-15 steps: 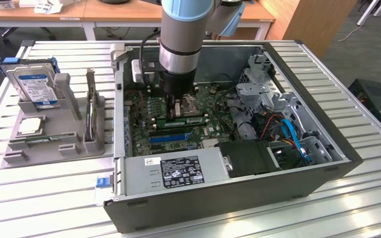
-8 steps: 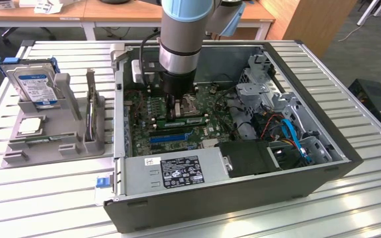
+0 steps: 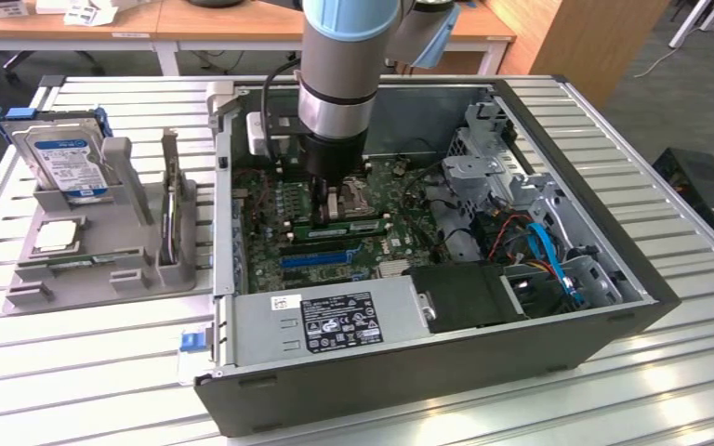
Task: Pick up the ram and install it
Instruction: 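Press down the ram until it locks into place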
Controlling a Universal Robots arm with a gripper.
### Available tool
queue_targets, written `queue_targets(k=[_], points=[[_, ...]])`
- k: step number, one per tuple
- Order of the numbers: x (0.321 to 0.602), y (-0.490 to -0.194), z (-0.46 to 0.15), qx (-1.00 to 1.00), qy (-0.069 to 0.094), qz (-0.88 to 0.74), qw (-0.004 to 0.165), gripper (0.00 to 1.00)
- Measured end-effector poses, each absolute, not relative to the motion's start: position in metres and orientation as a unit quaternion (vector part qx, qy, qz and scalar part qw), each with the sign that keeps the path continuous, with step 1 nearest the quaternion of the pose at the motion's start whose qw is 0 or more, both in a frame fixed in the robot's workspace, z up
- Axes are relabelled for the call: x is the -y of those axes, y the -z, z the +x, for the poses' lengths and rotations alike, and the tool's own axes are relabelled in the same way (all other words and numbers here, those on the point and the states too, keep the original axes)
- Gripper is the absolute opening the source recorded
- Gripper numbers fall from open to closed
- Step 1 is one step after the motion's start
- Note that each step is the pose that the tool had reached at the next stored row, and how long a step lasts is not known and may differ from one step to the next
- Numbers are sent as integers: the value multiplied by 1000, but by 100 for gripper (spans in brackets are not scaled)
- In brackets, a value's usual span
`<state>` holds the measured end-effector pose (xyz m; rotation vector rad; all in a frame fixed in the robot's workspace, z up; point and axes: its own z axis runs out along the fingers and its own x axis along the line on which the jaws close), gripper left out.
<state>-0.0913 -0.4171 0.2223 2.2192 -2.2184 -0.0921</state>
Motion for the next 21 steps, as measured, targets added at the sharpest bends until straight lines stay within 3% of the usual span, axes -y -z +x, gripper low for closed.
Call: queue_targets(k=[21], points=[[417, -240, -91, 707, 29, 707, 1, 11]])
